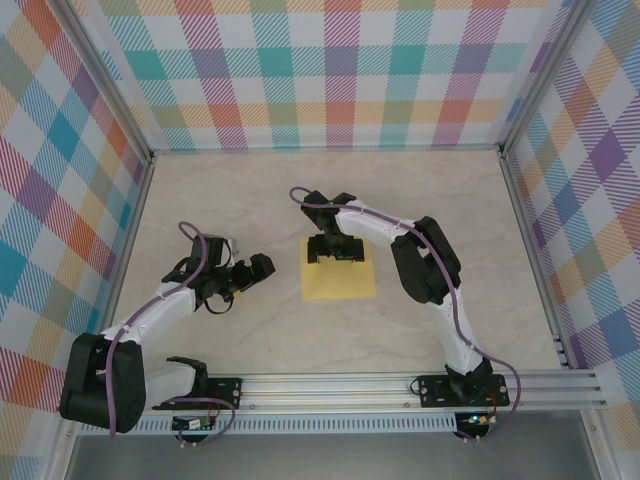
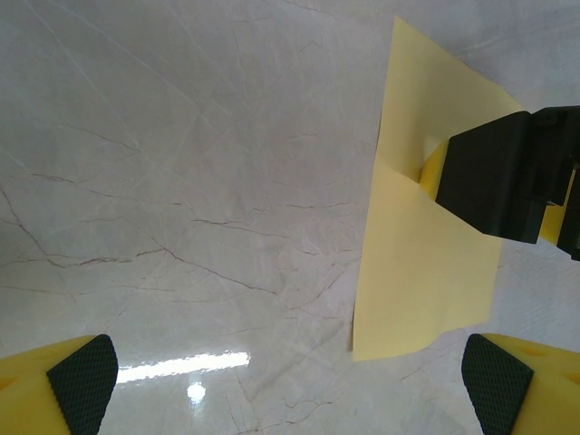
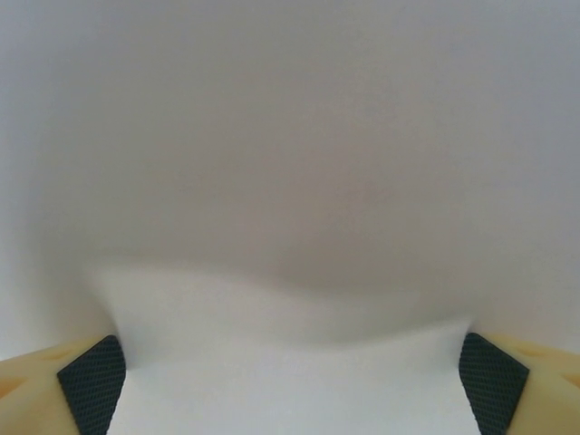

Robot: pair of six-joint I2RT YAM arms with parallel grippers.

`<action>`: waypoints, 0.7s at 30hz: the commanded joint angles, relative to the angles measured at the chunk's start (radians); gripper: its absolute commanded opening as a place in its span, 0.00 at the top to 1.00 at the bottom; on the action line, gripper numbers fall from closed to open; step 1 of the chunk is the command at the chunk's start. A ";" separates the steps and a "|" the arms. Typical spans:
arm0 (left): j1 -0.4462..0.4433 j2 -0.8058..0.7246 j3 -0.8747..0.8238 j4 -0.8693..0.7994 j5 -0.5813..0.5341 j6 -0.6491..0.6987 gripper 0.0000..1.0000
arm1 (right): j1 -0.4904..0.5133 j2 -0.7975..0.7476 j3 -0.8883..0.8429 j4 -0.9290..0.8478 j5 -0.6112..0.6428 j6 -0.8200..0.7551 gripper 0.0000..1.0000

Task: Fold a paper plane with a square sheet of paper (pick it up from the middle)
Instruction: Fold a square sheet of paper at the center of the table.

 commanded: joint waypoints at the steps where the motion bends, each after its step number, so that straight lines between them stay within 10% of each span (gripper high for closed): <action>1: 0.004 0.012 0.007 -0.015 0.022 0.025 0.00 | 0.006 -0.025 0.040 -0.037 0.004 -0.041 0.00; 21: 0.004 0.015 0.009 -0.021 0.024 0.030 0.00 | 0.005 0.067 -0.037 0.019 -0.052 -0.032 0.04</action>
